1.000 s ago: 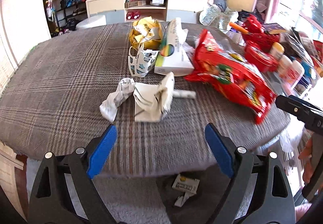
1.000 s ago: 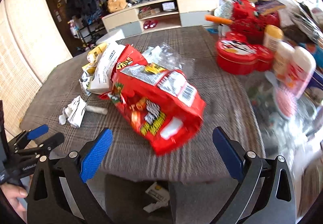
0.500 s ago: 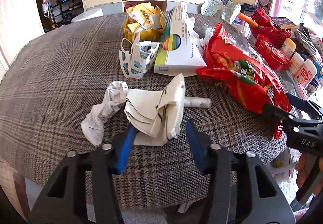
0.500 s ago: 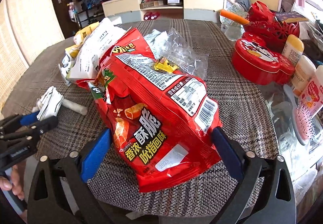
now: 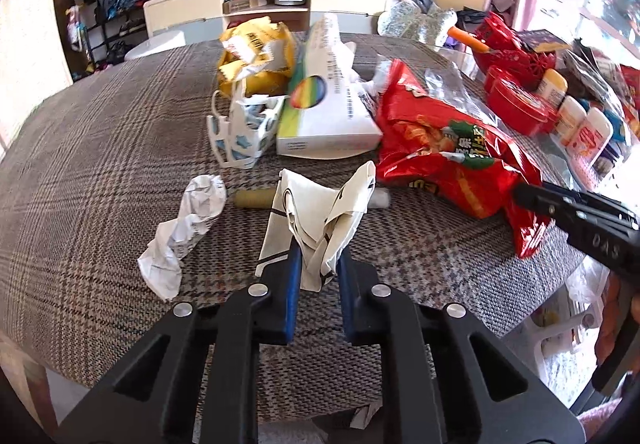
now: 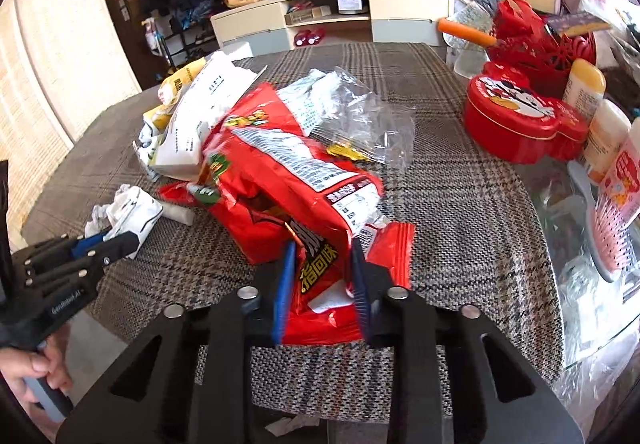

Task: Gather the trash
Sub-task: 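Grasp folded white paper with left tool while right tool grasps red chip bag, then carry paper and chip bag down into the bin and open both tools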

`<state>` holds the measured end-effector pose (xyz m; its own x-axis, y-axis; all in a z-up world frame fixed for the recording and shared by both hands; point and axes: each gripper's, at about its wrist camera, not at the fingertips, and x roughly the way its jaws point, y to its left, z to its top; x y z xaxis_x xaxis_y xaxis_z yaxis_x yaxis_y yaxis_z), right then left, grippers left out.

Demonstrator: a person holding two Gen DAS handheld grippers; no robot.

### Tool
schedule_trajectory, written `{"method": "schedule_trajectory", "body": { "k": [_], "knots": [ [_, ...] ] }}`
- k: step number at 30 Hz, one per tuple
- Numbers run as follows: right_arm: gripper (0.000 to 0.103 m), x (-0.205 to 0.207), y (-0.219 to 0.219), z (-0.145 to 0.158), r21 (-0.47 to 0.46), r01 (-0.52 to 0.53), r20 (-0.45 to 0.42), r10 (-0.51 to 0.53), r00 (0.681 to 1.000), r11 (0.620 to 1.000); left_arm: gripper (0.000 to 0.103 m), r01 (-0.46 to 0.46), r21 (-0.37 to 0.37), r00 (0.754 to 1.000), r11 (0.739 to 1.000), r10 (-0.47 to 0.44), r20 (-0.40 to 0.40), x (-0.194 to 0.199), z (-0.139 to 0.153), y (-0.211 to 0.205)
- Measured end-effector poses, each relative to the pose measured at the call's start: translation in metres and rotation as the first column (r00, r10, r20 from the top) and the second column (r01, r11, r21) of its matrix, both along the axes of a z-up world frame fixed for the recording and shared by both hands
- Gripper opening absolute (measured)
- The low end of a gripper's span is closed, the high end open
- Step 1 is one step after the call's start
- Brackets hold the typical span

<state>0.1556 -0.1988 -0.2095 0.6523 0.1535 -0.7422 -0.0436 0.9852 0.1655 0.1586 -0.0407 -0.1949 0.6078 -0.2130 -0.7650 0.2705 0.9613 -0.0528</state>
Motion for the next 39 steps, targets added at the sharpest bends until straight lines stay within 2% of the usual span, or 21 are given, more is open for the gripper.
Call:
{"method": "schedule_trajectory", "body": {
  "k": [3,9,14,24,31,39],
  "knots": [
    [0.021,-0.004,-0.002,0.005,0.009,0.014,0.018,-0.014,1.0,1.0,0.014,0.013,-0.001,1.0,1.0,-0.013,0.011,-0.004,0.003,-0.005],
    [0.021,-0.013,-0.005,0.024,0.099,-0.008,0.061,0.002,0.998,0.995,0.014,0.005,-0.007,0.997,1.0,-0.004,0.071,-0.015,0.023,-0.004],
    [0.021,-0.026,0.0,0.042,0.104,-0.017,0.096,0.007,0.995,0.994,0.014,-0.007,-0.01,0.995,1.0,0.008,0.098,-0.03,0.039,0.004],
    [0.021,-0.096,0.006,0.08,0.099,-0.023,0.172,0.006,0.985,0.995,0.014,0.0,-0.051,0.992,0.999,0.007,0.129,-0.099,0.066,0.011],
    [0.021,-0.159,-0.004,0.066,0.082,-0.002,0.135,-0.009,0.991,0.997,0.015,0.035,-0.098,0.994,0.995,-0.024,0.111,-0.161,0.057,0.002],
    [0.021,-0.219,-0.007,0.018,0.071,0.018,0.04,-0.021,0.999,0.997,0.015,0.057,-0.099,0.998,0.994,-0.055,0.021,-0.226,0.003,-0.009]
  ]
}}
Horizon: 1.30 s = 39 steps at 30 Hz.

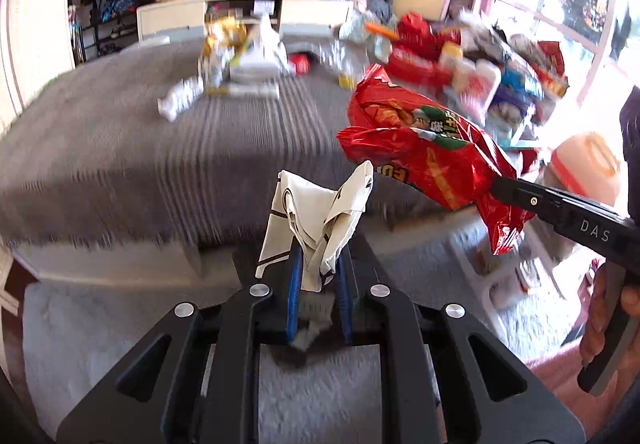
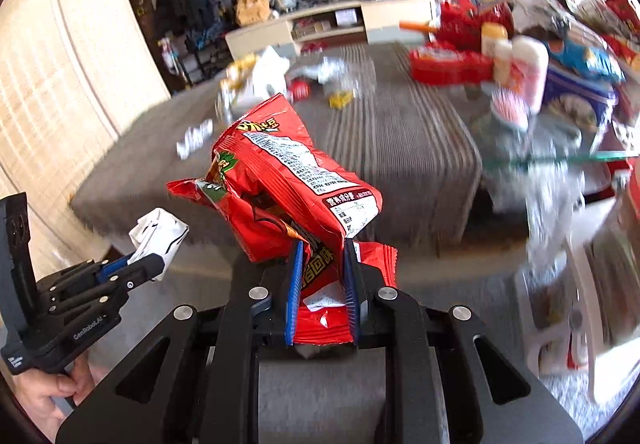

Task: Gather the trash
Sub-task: 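Carry paper and chip bag down into the bin and open both tools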

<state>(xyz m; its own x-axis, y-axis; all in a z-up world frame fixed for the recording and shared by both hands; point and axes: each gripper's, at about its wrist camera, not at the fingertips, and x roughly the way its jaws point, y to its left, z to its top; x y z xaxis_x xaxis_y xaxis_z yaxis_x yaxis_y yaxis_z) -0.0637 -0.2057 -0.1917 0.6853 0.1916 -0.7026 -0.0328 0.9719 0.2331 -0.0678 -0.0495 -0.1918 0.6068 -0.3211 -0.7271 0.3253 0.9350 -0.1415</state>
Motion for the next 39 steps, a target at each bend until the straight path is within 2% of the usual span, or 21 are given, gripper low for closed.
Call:
{"method": "schedule_trajectory", "body": {
  "k": [6,9,12,16,21,23,30,34,37,38,39],
  "knots": [
    [0.021,-0.014,0.012,-0.056,-0.006,-0.012,-0.143,0.011,0.99,1.0,0.015,0.008,0.022,0.993,1.0,-0.006,-0.122,-0.021,-0.063,0.0],
    [0.021,-0.01,0.024,-0.079,-0.045,-0.039,-0.205,0.029,0.978,0.998,0.015,0.012,0.031,0.984,0.999,-0.006,-0.177,-0.019,-0.091,0.0],
    [0.021,0.0,0.03,-0.098,-0.056,-0.047,-0.26,0.031,0.965,0.997,0.016,0.006,0.042,0.978,0.999,0.003,-0.207,-0.01,-0.109,0.003],
    [0.022,0.016,0.036,-0.126,-0.025,-0.064,-0.348,0.051,0.936,0.998,0.016,0.009,0.047,0.971,0.999,0.002,-0.237,0.009,-0.123,0.003],
    [0.023,0.043,0.045,-0.138,-0.022,-0.079,-0.383,0.064,0.922,0.997,0.017,0.015,0.046,0.964,0.999,-0.002,-0.267,0.035,-0.136,-0.001],
    [0.025,0.054,0.048,-0.143,0.007,-0.079,-0.389,0.076,0.918,0.997,0.018,0.012,0.043,0.957,0.999,0.001,-0.289,0.046,-0.144,-0.001],
    [0.03,0.078,0.067,-0.169,0.039,-0.091,-0.428,0.099,0.898,0.995,0.02,0.017,0.044,0.941,0.999,-0.001,-0.337,0.064,-0.166,-0.006],
    [0.041,0.081,0.066,-0.177,0.052,-0.087,-0.448,0.101,0.888,0.995,0.024,0.013,0.026,0.93,1.0,-0.002,-0.368,0.07,-0.177,-0.004],
    [0.045,0.082,0.061,-0.17,0.07,-0.073,-0.428,0.096,0.899,0.995,0.026,0.022,0.02,0.926,1.0,-0.013,-0.377,0.069,-0.181,-0.002],
    [0.052,0.081,0.059,-0.166,0.082,-0.066,-0.418,0.094,0.904,0.995,0.027,0.026,0.018,0.927,0.999,-0.017,-0.375,0.068,-0.182,-0.002],
    [0.053,0.081,0.058,-0.163,0.088,-0.062,-0.411,0.093,0.907,0.994,0.027,0.032,0.02,0.928,0.999,-0.022,-0.372,0.066,-0.181,-0.004]
  ]
}}
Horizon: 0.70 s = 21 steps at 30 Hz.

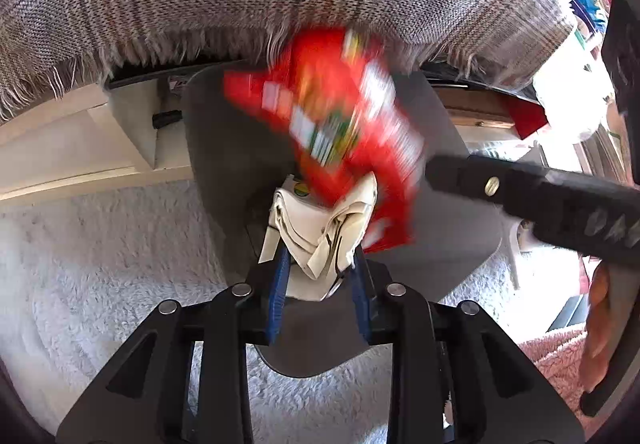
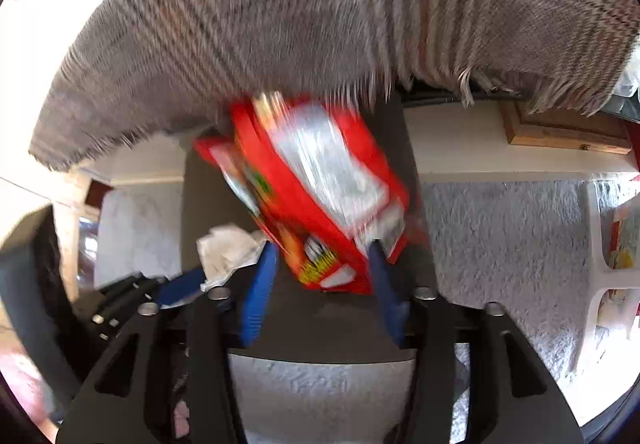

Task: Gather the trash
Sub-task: 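Carry paper and chip bag down into the bin and open both tools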

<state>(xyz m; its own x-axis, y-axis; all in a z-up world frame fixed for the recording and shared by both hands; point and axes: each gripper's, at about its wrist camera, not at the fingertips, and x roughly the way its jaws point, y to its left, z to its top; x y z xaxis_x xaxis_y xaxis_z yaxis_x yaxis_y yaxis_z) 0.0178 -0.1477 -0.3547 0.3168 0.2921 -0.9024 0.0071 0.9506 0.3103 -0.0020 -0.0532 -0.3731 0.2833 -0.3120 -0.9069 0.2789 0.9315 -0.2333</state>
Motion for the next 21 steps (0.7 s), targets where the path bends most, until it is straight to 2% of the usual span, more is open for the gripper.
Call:
{"method": "schedule_trajectory", "body": {
  "k": [3,7,12,16,18,20,21],
  "knots": [
    [0.053,-0.002,-0.004,0.012,0.001,0.023,0.036,-0.023,0.999,1.0,0.031,0.004,0.006,1.0,1.0,-0.004,0.013,-0.005,0.004,-0.002],
    [0.053,-0.006,-0.014,0.026,-0.015,0.049,0.071,-0.048,0.996,0.999,0.052,0.008,0.01,0.998,1.0,-0.008,0.055,-0.015,0.02,0.0],
    [0.053,-0.019,-0.024,0.036,-0.018,0.069,0.088,-0.067,0.994,0.997,0.059,0.015,0.01,0.994,1.0,-0.016,0.112,-0.029,0.045,0.004],
    [0.055,-0.027,-0.03,0.052,-0.022,0.078,0.115,-0.075,0.991,0.997,0.073,-0.01,0.015,0.99,1.0,0.007,0.142,-0.035,0.072,0.011],
    [0.076,-0.031,-0.03,0.065,-0.033,0.083,0.14,-0.078,0.987,0.996,0.08,-0.023,-0.001,0.988,1.0,0.022,0.156,-0.034,0.088,0.015],
    [0.082,-0.033,-0.03,0.085,-0.055,0.101,0.191,-0.089,0.978,0.993,0.09,-0.033,-0.011,0.983,0.999,0.034,0.182,-0.033,0.105,0.02],
    [0.083,-0.032,-0.03,0.093,-0.052,0.102,0.208,-0.09,0.974,0.993,0.091,-0.038,-0.013,0.979,0.999,0.04,0.198,-0.031,0.117,0.022]
  ]
}}
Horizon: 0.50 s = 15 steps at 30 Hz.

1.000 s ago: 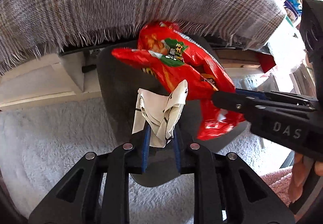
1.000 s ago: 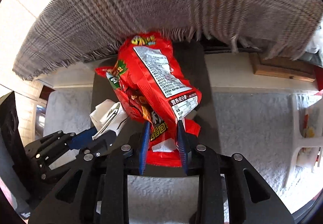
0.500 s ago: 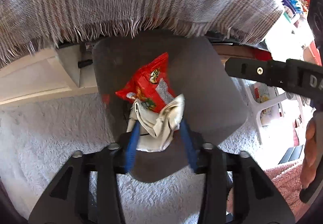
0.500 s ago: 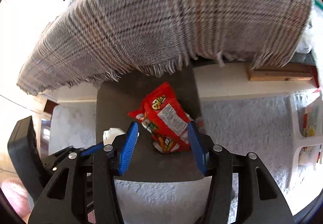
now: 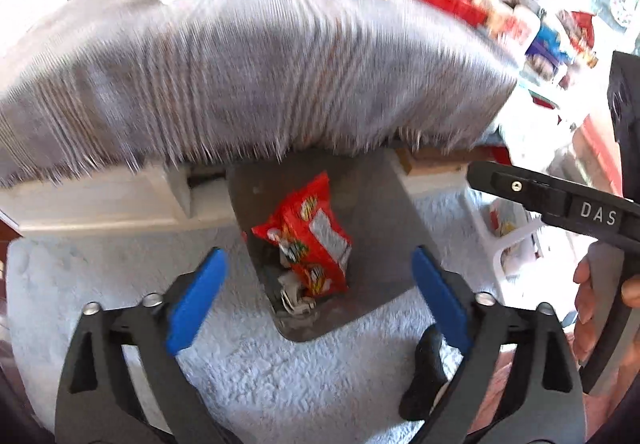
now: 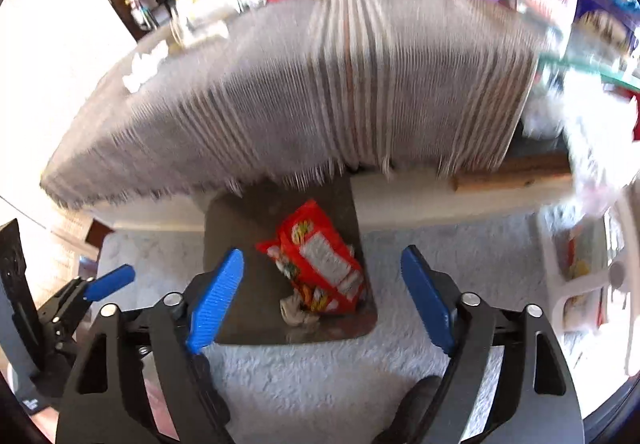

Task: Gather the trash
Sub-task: 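Carry paper and chip bag down into the bin and open both tools, then grasp crumpled white tissue with left tool while right tool grasps white stick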

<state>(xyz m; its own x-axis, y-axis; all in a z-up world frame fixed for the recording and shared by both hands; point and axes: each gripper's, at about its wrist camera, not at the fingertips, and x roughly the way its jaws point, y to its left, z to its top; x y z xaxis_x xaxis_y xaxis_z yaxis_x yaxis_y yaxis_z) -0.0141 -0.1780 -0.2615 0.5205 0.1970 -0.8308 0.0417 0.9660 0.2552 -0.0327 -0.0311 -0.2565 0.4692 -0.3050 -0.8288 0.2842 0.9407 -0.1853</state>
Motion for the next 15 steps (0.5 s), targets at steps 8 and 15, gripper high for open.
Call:
{"method": "schedule_trajectory", "body": {
  "k": [8,15],
  "knots": [
    [0.1,0.037,0.002,0.072,-0.038,0.003,0.128,0.002,0.992,0.999,0.095,-0.051,-0.015,0.995,0.999,0.052,0.086,0.035,0.065,0.021],
    [0.1,0.102,0.016,0.093,-0.041,-0.033,0.166,0.039,0.985,0.999,0.095,-0.144,0.038,0.98,0.989,0.137,0.147,0.104,0.09,0.054]
  ]
}}
